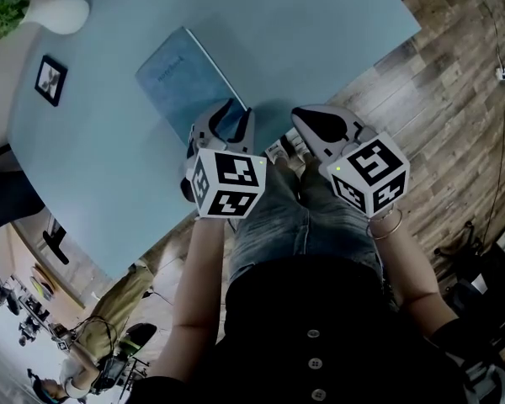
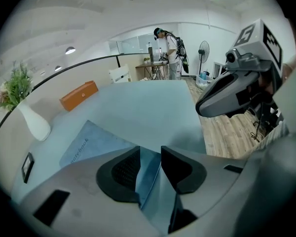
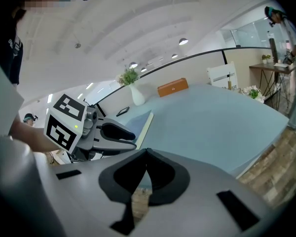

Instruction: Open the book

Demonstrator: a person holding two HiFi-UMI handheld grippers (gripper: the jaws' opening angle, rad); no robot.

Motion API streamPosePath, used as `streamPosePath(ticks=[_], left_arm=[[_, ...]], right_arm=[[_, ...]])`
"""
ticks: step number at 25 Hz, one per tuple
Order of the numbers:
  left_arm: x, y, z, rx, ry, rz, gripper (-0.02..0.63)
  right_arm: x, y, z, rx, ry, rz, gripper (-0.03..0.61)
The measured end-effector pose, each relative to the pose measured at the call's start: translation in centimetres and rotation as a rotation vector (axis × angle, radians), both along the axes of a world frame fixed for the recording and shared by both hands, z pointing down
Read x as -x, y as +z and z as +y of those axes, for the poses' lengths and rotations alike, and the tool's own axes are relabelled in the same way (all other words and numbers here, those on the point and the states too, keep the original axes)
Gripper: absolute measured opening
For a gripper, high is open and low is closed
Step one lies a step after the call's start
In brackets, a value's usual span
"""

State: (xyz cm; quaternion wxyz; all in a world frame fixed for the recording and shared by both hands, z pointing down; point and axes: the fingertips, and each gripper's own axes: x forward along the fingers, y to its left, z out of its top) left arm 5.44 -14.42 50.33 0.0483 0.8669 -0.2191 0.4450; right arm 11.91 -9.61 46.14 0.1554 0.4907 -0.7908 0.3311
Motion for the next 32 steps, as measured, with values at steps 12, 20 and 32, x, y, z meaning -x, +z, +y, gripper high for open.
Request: streamPosePath(ticks=[12, 20, 32], left_arm=[[-0.4, 1.3, 0.2, -0.009, -0.037, -0.027, 0.127], [-0.5, 1.5, 0.0, -0.012, -0.061, -0.01, 0.127], [-0.3, 1.2, -0.2, 0.121, -0.124, 0.046, 0.104]], right_arm=[[0.1, 0.4, -0.5, 0.005, -0.023, -0.024, 0.002], [0.1, 0.5, -0.5, 0.009, -0.044, -0.038, 0.002], [0.6, 0.2, -1.0, -0.001, -0.096, -0.05, 0.002]])
